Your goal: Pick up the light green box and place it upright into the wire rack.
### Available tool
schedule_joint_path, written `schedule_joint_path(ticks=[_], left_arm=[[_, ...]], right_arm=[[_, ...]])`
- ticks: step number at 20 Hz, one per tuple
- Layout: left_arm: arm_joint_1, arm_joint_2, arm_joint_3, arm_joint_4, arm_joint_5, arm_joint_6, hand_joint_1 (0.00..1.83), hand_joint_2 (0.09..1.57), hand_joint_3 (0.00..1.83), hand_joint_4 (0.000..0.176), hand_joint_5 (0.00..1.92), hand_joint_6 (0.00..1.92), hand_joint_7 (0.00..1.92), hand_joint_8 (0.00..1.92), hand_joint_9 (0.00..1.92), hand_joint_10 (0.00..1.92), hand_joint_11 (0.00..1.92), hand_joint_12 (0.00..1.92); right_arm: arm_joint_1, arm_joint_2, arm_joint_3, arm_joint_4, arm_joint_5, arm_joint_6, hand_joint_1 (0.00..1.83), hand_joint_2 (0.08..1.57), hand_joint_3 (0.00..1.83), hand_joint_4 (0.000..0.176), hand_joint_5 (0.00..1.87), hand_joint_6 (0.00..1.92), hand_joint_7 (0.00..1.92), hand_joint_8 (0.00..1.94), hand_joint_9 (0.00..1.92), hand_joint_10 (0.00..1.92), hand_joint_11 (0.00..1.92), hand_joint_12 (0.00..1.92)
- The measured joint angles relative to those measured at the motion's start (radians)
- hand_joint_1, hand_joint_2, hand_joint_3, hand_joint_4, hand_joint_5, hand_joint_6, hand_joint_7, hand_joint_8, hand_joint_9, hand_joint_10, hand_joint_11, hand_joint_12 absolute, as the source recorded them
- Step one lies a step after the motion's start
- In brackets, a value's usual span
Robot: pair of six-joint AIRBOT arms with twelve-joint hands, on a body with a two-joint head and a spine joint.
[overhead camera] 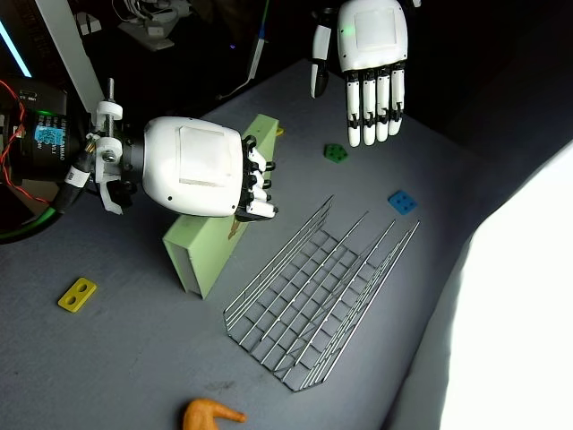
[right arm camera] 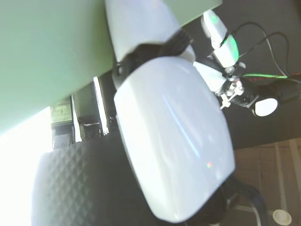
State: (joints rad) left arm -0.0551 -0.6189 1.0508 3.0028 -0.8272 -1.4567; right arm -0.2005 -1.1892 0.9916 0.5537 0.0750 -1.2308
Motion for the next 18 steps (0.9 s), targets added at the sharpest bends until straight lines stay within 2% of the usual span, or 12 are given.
schedule_joint_path(ticks=[3, 6, 11, 16, 18], left_arm=[[0.000, -0.001, 0.000, 0.000, 0.000, 0.000, 0.28, 1.25, 0.00, 0.000, 0.16, 0.00, 0.15, 0.00, 0.17, 0.00, 0.00, 0.60], [0.000, -0.002, 0.000, 0.000, 0.000, -0.002, 0.29, 1.25, 0.00, 0.000, 0.17, 0.01, 0.17, 0.01, 0.19, 0.01, 0.00, 0.60], [0.000, -0.002, -0.001, -0.001, 0.001, -0.007, 0.28, 1.25, 0.00, 0.000, 0.18, 0.00, 0.15, 0.00, 0.15, 0.00, 0.00, 0.58], [0.000, -0.001, -0.005, 0.000, 0.000, -0.007, 0.25, 1.26, 0.00, 0.000, 0.17, 0.00, 0.16, 0.00, 0.15, 0.01, 0.00, 0.55], [0.000, -0.002, -0.005, 0.000, 0.000, -0.008, 0.25, 1.26, 0.00, 0.000, 0.17, 0.00, 0.15, 0.00, 0.17, 0.01, 0.00, 0.56]], right_arm=[[0.000, -0.001, 0.006, 0.000, 0.003, 0.000, 1.36, 1.18, 0.00, 0.000, 0.88, 1.06, 0.80, 1.24, 0.78, 1.47, 0.60, 1.69], [0.005, 0.008, 0.006, 0.017, -0.010, -0.004, 1.36, 1.18, 0.00, 0.000, 0.87, 1.02, 0.82, 1.27, 0.77, 1.49, 0.62, 1.71], [0.086, 0.065, -0.022, 0.076, -0.054, -0.005, 1.36, 1.17, 0.00, 0.000, 0.88, 0.99, 0.84, 1.24, 0.78, 1.48, 0.62, 1.71], [0.157, 0.099, -0.070, 0.080, -0.096, -0.005, 1.36, 1.17, 0.00, 0.000, 0.87, 1.05, 0.83, 1.20, 0.80, 1.45, 0.62, 1.65], [0.190, 0.108, -0.074, 0.080, -0.098, -0.005, 1.36, 1.17, 0.00, 0.000, 0.88, 1.01, 0.84, 1.22, 0.79, 1.45, 0.62, 1.65]])
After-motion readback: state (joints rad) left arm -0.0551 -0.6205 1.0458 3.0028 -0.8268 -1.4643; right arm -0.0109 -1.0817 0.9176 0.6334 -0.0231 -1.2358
